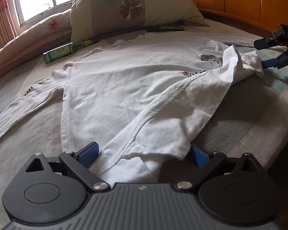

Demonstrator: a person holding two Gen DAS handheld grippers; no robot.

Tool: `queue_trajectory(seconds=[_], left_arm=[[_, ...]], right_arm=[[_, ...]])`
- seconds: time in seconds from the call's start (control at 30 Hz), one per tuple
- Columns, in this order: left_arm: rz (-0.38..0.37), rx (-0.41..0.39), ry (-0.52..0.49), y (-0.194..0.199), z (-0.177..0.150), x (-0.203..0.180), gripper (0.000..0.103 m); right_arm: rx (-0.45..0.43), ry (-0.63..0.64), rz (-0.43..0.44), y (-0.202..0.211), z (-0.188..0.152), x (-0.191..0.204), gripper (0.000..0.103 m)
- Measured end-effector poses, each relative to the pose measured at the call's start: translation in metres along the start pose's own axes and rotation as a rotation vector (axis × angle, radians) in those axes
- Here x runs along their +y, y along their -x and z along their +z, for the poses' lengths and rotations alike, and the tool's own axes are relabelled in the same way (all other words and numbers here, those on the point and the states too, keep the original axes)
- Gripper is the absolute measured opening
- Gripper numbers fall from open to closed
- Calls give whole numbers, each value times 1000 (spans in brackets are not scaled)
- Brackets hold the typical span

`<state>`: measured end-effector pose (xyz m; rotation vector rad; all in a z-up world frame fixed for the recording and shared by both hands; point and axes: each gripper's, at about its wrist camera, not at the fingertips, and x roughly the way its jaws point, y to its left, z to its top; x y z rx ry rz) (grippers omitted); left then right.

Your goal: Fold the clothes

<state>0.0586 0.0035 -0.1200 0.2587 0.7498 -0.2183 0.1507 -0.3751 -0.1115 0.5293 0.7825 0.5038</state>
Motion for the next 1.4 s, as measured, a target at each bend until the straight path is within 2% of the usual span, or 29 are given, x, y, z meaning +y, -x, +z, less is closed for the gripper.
queue_trajectory(seconds=[0.1, 0.3, 0.37, 0.53, 0.57, 0.63, 0.7, 0.77, 0.83, 0.87, 0.9, 0.97, 1.13, 1.3, 1.4], left_arm=[[5, -8, -8, 4, 2, -4, 97], [-16, -2, 50, -3, 0, 1, 99], [-27, -1, 72, -5, -1, 4, 99], [-32, -1, 81, -6, -2, 5, 101], [-34, 0, 88, -6, -3, 6, 101], [-33, -1, 96, -7, -3, 6, 102], [-29, -1, 99, -7, -2, 5, 102], [-26, 1, 103, -8, -2, 5, 102], [-24, 1, 108, -8, -2, 5, 102], [-22, 0, 110, -8, -2, 4, 102], [-21, 0, 111, -8, -2, 4, 102], [-19, 1, 113, -8, -2, 4, 102], [-14, 9, 111, -8, -1, 4, 102], [9, -11, 98, 4, 0, 2, 91], [15, -37, 110, 17, 0, 5, 89]], right_arm=[[14, -57, 69, -6, 2, -8, 103], [43, -173, 211, -18, 6, -23, 103], [5, -142, 252, -18, 4, -25, 103], [-65, -201, 294, -13, -1, -36, 101], [-90, -222, 304, -10, -3, -41, 97], [-101, -259, 278, -9, -6, -52, 81], [-111, -295, 250, -8, -9, -63, 42], [-114, -351, 245, -9, -11, -73, 33], [-103, -386, 238, -12, -7, -76, 31], [-96, -373, 205, -14, -7, -74, 21], [-95, -353, 168, -16, -7, -71, 8], [-100, -321, 121, -18, -8, -67, 6], [-84, -358, 118, -15, -9, -65, 7], [-72, -361, 96, 10, -18, -52, 6], [-72, -333, 107, 37, -25, -41, 6]])
